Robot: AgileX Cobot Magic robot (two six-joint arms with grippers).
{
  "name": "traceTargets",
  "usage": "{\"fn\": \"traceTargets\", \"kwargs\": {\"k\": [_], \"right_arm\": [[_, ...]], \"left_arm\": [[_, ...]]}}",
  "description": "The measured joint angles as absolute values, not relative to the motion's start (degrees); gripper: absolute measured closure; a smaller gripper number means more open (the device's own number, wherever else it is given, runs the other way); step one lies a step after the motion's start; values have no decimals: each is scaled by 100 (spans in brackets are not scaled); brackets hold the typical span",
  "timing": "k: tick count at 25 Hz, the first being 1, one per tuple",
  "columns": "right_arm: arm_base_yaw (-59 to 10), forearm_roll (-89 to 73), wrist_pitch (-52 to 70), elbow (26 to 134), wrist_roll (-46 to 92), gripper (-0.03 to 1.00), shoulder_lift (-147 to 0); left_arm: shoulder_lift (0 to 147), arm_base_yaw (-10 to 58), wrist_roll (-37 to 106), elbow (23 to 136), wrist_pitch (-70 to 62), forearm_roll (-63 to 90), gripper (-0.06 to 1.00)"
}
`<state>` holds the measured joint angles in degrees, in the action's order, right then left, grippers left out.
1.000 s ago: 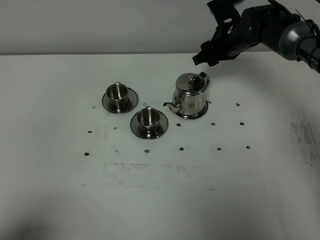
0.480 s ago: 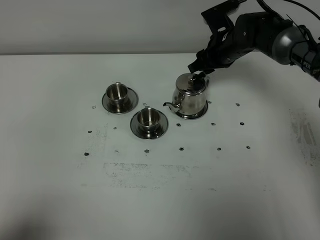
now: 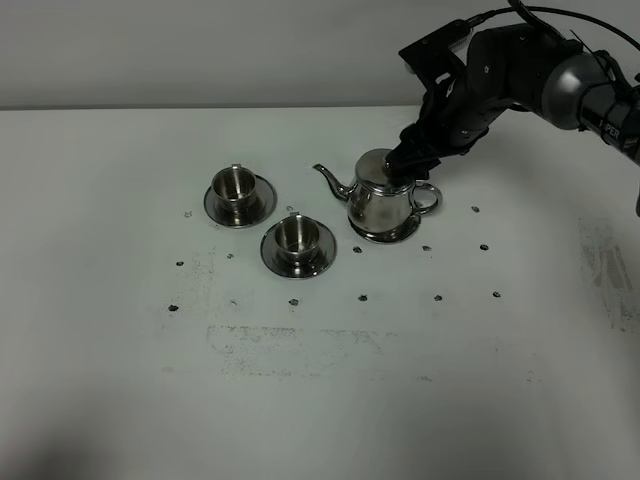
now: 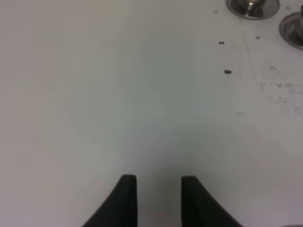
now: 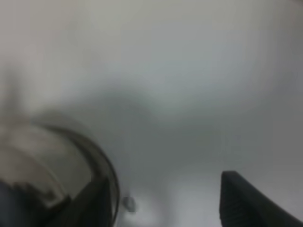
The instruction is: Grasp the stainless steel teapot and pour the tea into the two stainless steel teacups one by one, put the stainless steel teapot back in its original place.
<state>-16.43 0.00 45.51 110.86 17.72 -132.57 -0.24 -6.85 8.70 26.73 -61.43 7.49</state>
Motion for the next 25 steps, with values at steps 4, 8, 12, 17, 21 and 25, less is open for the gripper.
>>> {"fn": "traceTargets", "kwargs": {"k": [4, 8, 12, 17, 21, 25], "right_arm": [[-1643, 35, 4778, 11086, 1776, 48, -13257], [-1643, 35, 5013, 11086, 1776, 48, -13118], [-1643, 0, 5521, 11086, 1776, 48, -12974], [-1643, -173, 6096, 11086, 1783, 48, -12963], [-1643, -270, 6315, 11086, 1799, 48, -12963], [-1643, -151, 6469, 11086, 1799, 48, -12963]], "left_arm": [[-24, -685, 870, 2673, -6143, 749, 66], [-24, -685, 870, 2673, -6143, 749, 66], [-24, -685, 870, 2673, -6143, 749, 66], [-24, -685, 870, 2673, -6143, 749, 66], [-24, -685, 870, 2673, -6143, 749, 66], [-24, -685, 870, 2673, -6143, 749, 66]]}}
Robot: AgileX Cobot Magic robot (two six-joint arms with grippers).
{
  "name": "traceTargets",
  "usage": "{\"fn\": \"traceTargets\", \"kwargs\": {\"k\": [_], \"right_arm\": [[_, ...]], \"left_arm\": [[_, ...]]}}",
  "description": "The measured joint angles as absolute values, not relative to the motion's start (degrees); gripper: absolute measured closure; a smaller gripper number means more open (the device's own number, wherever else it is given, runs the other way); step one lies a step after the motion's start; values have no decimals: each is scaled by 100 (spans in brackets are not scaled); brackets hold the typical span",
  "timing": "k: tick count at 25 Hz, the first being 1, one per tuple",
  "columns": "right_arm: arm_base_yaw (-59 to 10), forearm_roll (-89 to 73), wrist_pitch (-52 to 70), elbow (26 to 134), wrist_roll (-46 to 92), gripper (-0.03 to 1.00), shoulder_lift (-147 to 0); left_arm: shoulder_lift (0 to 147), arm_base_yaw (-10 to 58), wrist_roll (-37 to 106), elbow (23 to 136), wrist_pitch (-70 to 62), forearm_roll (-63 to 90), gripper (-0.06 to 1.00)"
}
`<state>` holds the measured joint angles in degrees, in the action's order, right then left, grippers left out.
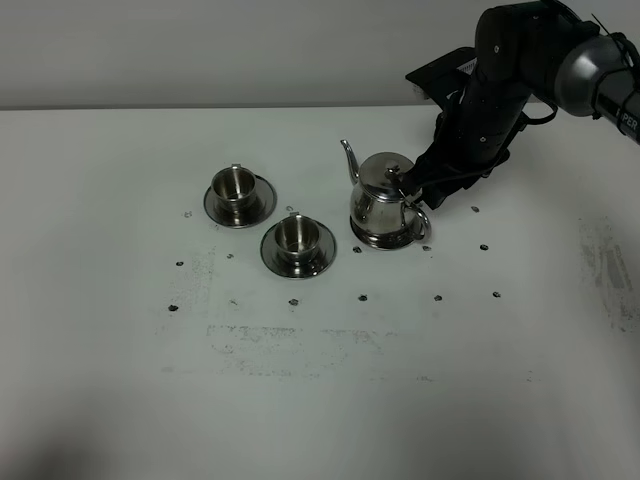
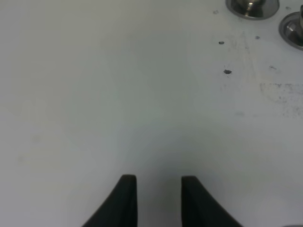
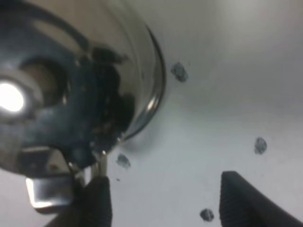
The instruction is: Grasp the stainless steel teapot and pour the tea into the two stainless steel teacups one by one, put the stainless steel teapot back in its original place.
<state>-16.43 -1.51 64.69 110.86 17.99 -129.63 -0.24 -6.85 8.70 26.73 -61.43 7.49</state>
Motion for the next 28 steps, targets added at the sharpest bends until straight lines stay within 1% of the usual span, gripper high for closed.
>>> {"fn": "traceTargets", "kwargs": {"k": [5, 11, 13, 18, 25, 28], "right_arm": [[-1643, -106, 6835, 11086, 1709, 48, -12870], [-1662, 73, 6933, 11086, 1338, 48, -12252], [-1715, 31, 6822, 11000, 1213, 48, -12011], [-1891, -402, 6274, 10229, 1194, 48, -11525], [-2315, -332, 6136, 10127, 1157, 48, -11513], [-2393, -326, 6136, 10127, 1214, 48, -11519]], "left_arm": [[-24, -685, 870, 2673, -6143, 749, 66], [-24, -685, 870, 2673, -6143, 749, 66], [-24, -685, 870, 2673, -6143, 749, 66], [-24, -685, 870, 2673, -6143, 749, 66], [-24, -685, 870, 2673, -6143, 749, 66], [-24, -685, 874, 2673, -6143, 749, 66]]}}
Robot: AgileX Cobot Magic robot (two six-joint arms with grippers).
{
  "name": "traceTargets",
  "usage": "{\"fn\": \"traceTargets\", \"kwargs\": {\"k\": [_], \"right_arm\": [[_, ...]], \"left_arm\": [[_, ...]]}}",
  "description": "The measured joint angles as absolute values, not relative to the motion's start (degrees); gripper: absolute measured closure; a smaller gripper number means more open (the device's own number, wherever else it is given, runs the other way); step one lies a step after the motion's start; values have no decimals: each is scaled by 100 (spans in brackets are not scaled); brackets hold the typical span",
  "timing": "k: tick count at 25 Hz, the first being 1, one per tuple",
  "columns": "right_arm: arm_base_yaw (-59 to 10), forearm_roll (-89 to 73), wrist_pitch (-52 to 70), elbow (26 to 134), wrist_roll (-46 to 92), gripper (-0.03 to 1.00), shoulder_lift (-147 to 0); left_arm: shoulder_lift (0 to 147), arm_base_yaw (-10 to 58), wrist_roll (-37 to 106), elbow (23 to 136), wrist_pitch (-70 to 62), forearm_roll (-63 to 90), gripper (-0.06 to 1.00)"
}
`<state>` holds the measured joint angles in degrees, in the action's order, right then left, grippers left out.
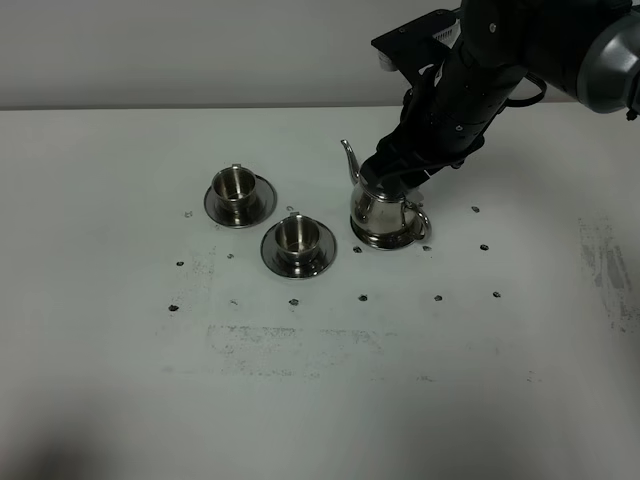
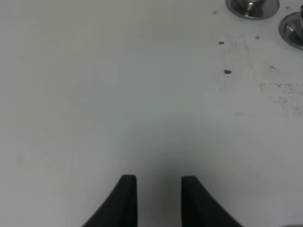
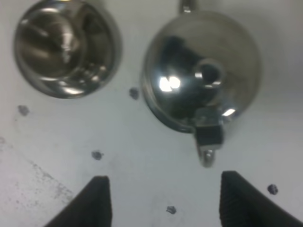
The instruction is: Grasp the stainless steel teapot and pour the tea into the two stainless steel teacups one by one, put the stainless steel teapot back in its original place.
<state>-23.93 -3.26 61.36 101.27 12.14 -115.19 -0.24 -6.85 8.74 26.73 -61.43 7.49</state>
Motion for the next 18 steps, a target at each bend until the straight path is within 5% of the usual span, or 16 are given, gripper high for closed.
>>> {"fn": "traceTargets", "kwargs": {"k": [18], "right_arm": [[-2356, 0, 6234, 10690, 985, 46, -12404]], "left_arm": [[-24, -685, 874, 2673, -6143, 749, 66]]}}
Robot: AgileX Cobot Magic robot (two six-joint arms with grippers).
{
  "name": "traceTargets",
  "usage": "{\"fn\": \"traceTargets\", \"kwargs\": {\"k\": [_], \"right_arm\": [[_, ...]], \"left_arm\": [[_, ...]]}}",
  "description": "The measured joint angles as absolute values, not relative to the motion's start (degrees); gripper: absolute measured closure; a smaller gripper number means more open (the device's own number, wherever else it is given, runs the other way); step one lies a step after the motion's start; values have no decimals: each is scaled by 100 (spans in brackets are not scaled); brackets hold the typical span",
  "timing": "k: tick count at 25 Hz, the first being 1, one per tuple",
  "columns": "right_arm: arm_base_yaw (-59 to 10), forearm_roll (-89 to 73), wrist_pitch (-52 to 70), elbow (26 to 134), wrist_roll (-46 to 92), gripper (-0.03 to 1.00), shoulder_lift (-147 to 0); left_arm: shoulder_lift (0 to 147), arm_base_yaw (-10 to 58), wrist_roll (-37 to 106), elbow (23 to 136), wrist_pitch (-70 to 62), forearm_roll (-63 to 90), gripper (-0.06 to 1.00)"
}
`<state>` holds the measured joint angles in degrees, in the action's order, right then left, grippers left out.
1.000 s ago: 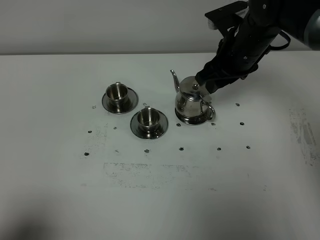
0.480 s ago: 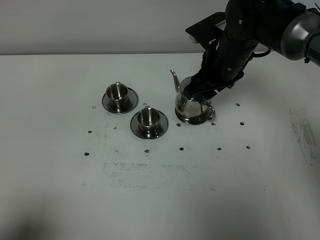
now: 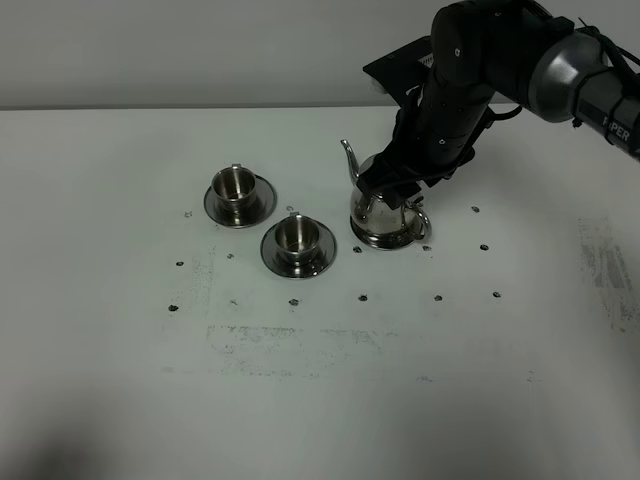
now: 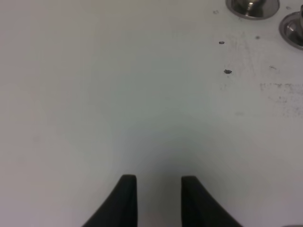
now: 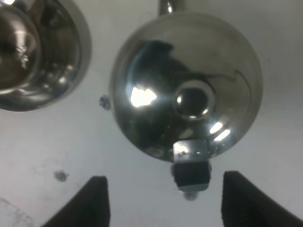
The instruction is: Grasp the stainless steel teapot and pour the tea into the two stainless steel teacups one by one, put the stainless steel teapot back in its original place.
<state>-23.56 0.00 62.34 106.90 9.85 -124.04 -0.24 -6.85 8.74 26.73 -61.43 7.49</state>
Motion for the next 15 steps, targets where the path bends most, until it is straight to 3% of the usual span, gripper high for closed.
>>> {"fn": "traceTargets", "kwargs": {"k": [15], "right_arm": [[-2240, 0, 6175, 10690, 938, 46, -12450]], "left_arm": [[-24, -685, 874, 2673, -6143, 749, 66]]}}
